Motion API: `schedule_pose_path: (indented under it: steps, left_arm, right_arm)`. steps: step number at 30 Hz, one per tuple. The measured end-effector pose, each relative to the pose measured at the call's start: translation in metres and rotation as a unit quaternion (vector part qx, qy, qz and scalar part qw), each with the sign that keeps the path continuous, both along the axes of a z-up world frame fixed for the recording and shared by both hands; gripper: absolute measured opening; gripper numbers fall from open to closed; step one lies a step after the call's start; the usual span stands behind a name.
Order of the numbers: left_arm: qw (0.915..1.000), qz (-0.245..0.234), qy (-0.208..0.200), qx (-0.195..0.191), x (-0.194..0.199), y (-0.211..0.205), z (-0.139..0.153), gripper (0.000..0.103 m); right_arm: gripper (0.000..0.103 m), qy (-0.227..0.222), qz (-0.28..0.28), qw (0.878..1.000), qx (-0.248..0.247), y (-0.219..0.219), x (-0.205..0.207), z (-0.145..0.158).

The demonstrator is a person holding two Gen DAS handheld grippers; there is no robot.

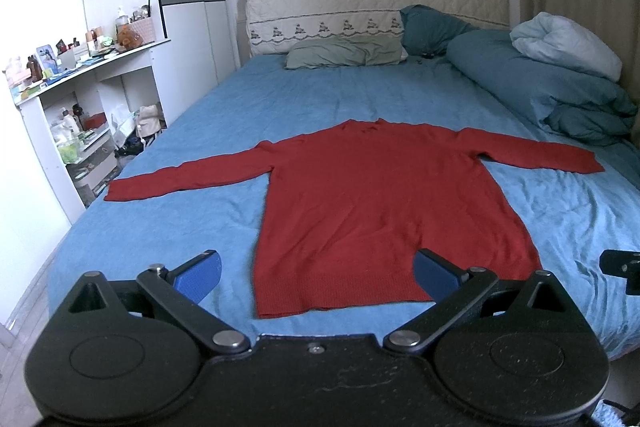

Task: Fold small clothes
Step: 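Move the right tool to the sweater sleeve and close on its cuff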

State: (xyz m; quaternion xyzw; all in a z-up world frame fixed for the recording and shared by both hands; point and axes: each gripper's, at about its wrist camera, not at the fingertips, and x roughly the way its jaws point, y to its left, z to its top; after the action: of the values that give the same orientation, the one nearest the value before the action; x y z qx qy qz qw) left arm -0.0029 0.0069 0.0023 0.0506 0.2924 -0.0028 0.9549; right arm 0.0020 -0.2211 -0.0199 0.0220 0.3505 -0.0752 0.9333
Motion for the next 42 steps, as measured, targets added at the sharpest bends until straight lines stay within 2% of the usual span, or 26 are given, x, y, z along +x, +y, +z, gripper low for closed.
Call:
schedule_pose_path:
  steps: [4,9,14,18,25,29,34,39,42]
  left_arm:
    - [0.9999,0.008,-0.006,0.003,0.006,0.005,0.004,0.103]
    - [0.9994,0.006,-0.034,-0.003,0.041,0.008,0.029,0.103]
    - [0.9985,-0.02,-0.049,-0.014,0.118,-0.006,0.052,0.103]
    - [0.9979,-0.051,-0.033,-0.021,0.2,-0.031,0.049,0.103]
    - [0.9944,-0.103,0.018,-0.019,0.35,-0.096,-0.001,0.103]
    - [0.99,-0.116,0.068,-0.042,0.42,-0.131,-0.036,0.103]
    - [0.9832,-0.122,0.127,-0.048,0.484,-0.177,-0.073,0.103]
    - [0.9763,-0.13,0.168,-0.04,0.529,-0.225,-0.113,0.103]
    - [0.9736,-0.129,0.183,-0.045,0.552,-0.251,-0.136,0.103]
  right_arm:
    - [0.103,-0.008,0.001,1.0,0.0,-0.002,0.004,0.006]
    - [0.103,-0.027,-0.014,1.0,0.004,-0.023,0.021,0.025]
    - [0.103,-0.046,-0.056,0.997,0.012,-0.065,0.068,0.037]
    - [0.103,-0.059,-0.095,0.994,0.015,-0.109,0.125,0.032]
    - [0.103,-0.076,-0.18,0.979,0.059,-0.197,0.233,-0.012]
    - [0.103,-0.072,-0.219,0.971,0.069,-0.241,0.283,-0.045]
    - [0.103,-0.063,-0.261,0.96,0.081,-0.292,0.328,-0.086]
    - [0.103,-0.043,-0.306,0.946,0.094,-0.339,0.367,-0.13]
    - [0.086,-0.018,-0.322,0.942,0.092,-0.361,0.389,-0.156]
